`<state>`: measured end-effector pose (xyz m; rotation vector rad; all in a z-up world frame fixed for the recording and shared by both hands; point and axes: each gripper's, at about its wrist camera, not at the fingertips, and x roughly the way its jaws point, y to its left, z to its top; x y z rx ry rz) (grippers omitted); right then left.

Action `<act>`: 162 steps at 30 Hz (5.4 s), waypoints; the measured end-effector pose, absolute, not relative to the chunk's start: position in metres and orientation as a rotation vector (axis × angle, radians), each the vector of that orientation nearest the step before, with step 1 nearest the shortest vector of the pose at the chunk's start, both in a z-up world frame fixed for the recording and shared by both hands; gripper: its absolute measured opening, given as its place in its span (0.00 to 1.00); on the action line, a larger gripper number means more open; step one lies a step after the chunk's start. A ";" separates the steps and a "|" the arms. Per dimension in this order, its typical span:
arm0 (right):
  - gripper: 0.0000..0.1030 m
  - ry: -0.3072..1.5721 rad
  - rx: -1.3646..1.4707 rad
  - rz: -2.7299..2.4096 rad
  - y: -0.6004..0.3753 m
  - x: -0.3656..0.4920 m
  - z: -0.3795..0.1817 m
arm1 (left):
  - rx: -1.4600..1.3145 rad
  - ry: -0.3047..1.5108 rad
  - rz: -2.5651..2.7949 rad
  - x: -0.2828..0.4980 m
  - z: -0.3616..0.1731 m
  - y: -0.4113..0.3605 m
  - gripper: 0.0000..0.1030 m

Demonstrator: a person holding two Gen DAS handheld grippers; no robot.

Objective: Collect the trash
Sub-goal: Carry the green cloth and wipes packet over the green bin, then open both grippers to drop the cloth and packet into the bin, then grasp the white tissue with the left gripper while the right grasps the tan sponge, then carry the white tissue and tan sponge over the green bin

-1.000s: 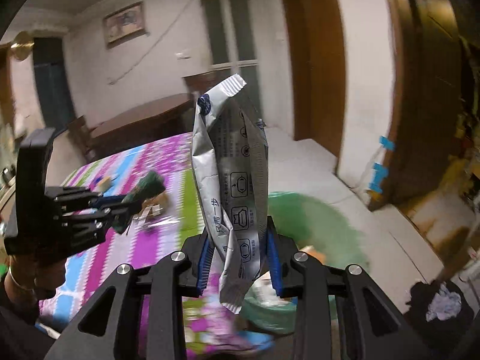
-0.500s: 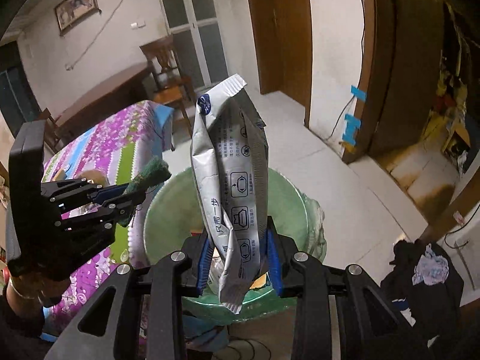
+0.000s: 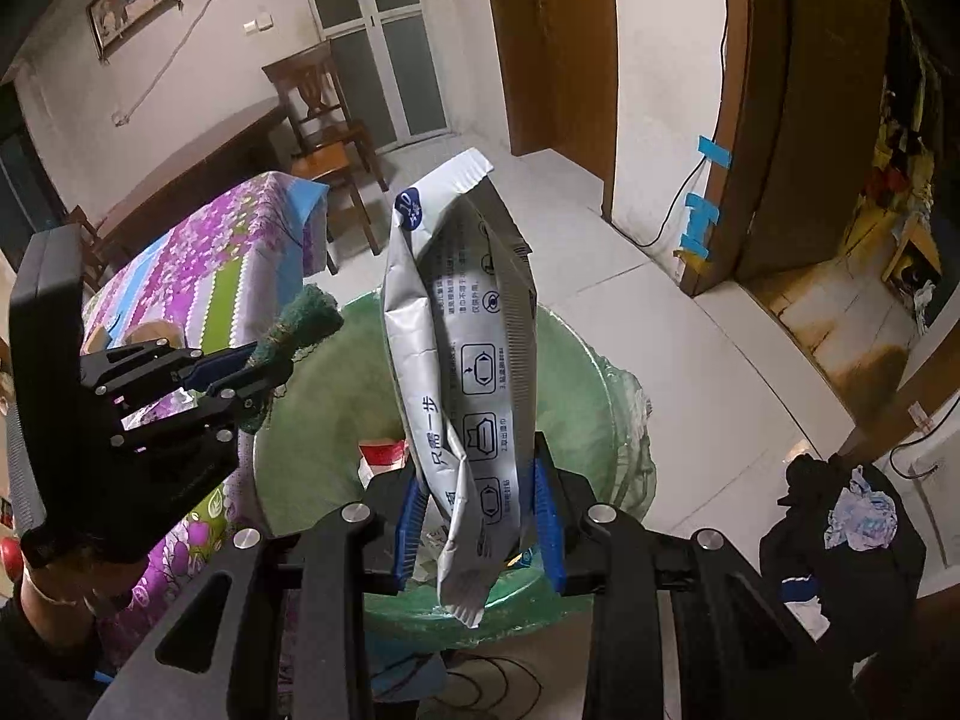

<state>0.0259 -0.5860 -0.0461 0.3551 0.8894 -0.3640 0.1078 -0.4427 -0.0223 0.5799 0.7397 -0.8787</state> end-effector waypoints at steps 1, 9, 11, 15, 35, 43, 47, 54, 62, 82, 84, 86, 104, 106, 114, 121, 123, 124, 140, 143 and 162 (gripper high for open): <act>0.32 0.894 0.353 -0.362 -0.583 0.027 -0.046 | 0.588 0.736 -0.873 0.107 -0.024 -0.443 0.15; 0.32 0.932 0.331 -0.357 -0.576 0.044 -0.053 | 0.607 0.733 -0.861 0.110 -0.032 -0.447 0.16; 0.32 0.941 0.322 -0.359 -0.576 0.048 -0.055 | 0.607 0.739 -0.865 0.111 -0.033 -0.447 0.16; 0.32 0.955 0.311 -0.367 -0.575 0.054 -0.057 | 0.614 0.729 -0.867 0.107 -0.033 -0.447 0.16; 0.44 0.902 0.267 -0.460 -0.575 0.043 -0.060 | 0.551 0.709 -0.819 0.111 -0.009 -0.423 0.40; 0.51 0.716 0.168 -0.316 -0.501 0.052 -0.027 | 0.373 0.618 -0.612 0.124 0.030 -0.274 0.72; 0.53 0.661 0.168 -0.150 -0.446 0.084 -0.017 | 0.251 0.656 -0.391 0.150 0.033 -0.169 0.77; 0.56 0.630 0.202 0.180 -0.322 0.187 0.000 | 0.044 0.768 0.065 0.203 0.003 -0.009 0.80; 0.76 0.770 0.161 0.223 -0.186 0.358 -0.010 | 0.066 0.838 0.129 0.237 -0.032 0.006 0.82; 0.31 0.869 0.126 0.077 -0.111 0.447 -0.092 | -0.077 0.893 -0.003 0.242 -0.050 0.012 0.37; 0.31 0.841 0.121 0.108 -0.114 0.432 -0.081 | -0.075 0.892 0.001 0.242 -0.050 0.012 0.36; 0.31 0.814 0.105 0.130 -0.116 0.414 -0.068 | -0.065 0.887 0.003 0.243 -0.050 0.012 0.36; 0.31 0.646 0.118 0.167 -0.187 0.170 -0.026 | -0.020 0.772 0.016 0.212 -0.025 0.003 0.36; 0.31 0.644 0.140 0.153 -0.199 0.150 -0.028 | -0.002 0.764 0.002 0.206 -0.023 -0.004 0.36; 0.31 0.596 0.209 0.075 -0.253 0.088 -0.021 | 0.110 0.704 -0.148 0.168 -0.002 -0.058 0.36; 0.31 0.576 0.247 -0.007 -0.299 0.043 -0.017 | 0.190 0.691 -0.356 0.136 0.012 -0.118 0.36; 0.31 0.565 0.268 -0.044 -0.316 0.028 -0.016 | 0.201 0.695 -0.395 0.132 0.013 -0.130 0.36; 0.31 0.560 0.275 -0.058 -0.323 0.021 -0.015 | 0.210 0.694 -0.417 0.129 0.015 -0.138 0.36; 0.32 0.564 0.347 -0.291 -0.437 -0.055 -0.031 | 0.433 0.658 -0.672 0.090 0.013 -0.271 0.36; 0.32 0.573 0.335 -0.330 -0.456 -0.061 -0.032 | 0.467 0.644 -0.699 0.084 0.010 -0.295 0.36; 0.32 0.790 0.296 -0.406 -0.569 -0.027 -0.038 | 0.634 0.663 -0.867 0.088 -0.013 -0.437 0.36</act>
